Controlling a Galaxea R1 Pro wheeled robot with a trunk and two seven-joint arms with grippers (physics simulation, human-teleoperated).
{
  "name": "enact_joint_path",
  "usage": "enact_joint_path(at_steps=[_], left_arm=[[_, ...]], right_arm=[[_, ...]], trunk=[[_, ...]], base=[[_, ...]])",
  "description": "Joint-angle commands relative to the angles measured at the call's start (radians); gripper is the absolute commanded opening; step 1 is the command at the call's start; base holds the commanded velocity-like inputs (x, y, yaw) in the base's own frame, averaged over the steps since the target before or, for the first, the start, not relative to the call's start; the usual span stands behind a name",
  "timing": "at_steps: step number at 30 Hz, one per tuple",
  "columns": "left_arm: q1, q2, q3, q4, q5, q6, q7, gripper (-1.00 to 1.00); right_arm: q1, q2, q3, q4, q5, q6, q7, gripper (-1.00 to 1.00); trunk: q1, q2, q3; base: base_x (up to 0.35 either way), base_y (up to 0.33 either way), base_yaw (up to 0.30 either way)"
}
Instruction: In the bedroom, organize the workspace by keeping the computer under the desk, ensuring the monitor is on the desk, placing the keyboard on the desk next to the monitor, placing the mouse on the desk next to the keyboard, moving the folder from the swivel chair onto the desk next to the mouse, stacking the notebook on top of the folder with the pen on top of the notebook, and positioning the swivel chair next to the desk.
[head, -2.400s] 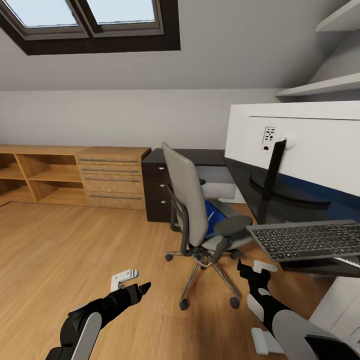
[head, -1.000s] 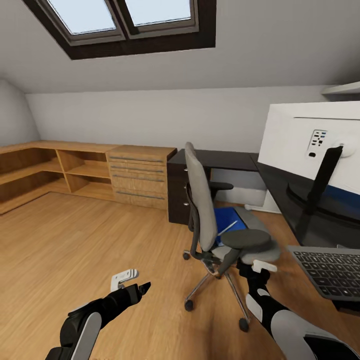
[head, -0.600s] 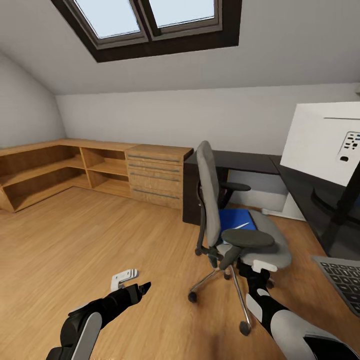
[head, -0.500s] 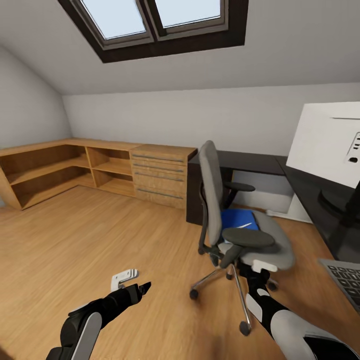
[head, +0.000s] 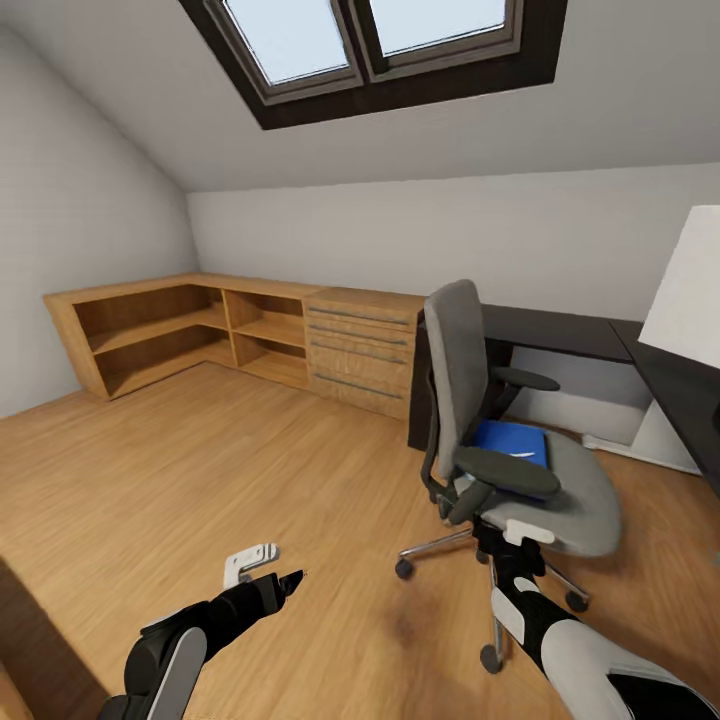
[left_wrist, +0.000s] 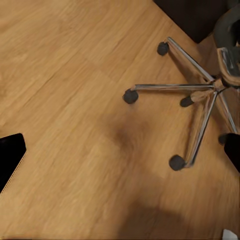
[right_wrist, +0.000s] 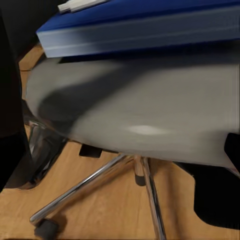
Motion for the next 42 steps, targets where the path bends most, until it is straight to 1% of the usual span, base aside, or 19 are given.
enact_joint_path(at_steps=[1,20,35,42], left_arm=[[-0.001,0.000,-0.001,0.000,0.010,0.004,0.009,1.00],[-0.001,-0.002,-0.002,0.000,0.010,0.003,0.008,1.00],[-0.001,-0.002,-0.002,0.000,0.010,0.003,0.009,1.00],[-0.001,-0.002,-0.002,0.000,0.010,0.002,0.009,1.00]], right_arm=[[-0.001,0.000,0.004,0.001,-0.009,-0.005,0.003,1.00],[-0.001,0.000,0.004,0.001,-0.008,-0.005,0.003,1.00],[-0.001,0.000,0.004,0.001,-0.004,-0.005,0.003,1.00],[-0.001,0.000,0.004,0.001,-0.003,-0.005,0.003,1.00]], trunk=[[0.000,0.000,-0.001],[0.000,0.000,-0.001],[0.000,0.000,-0.001],[0.000,0.000,-0.001]], base=[[0.000,0.000,0.273],[0.000,0.000,0.266],[0.002,0.000,0.031],[0.132,0.050,0.000]])
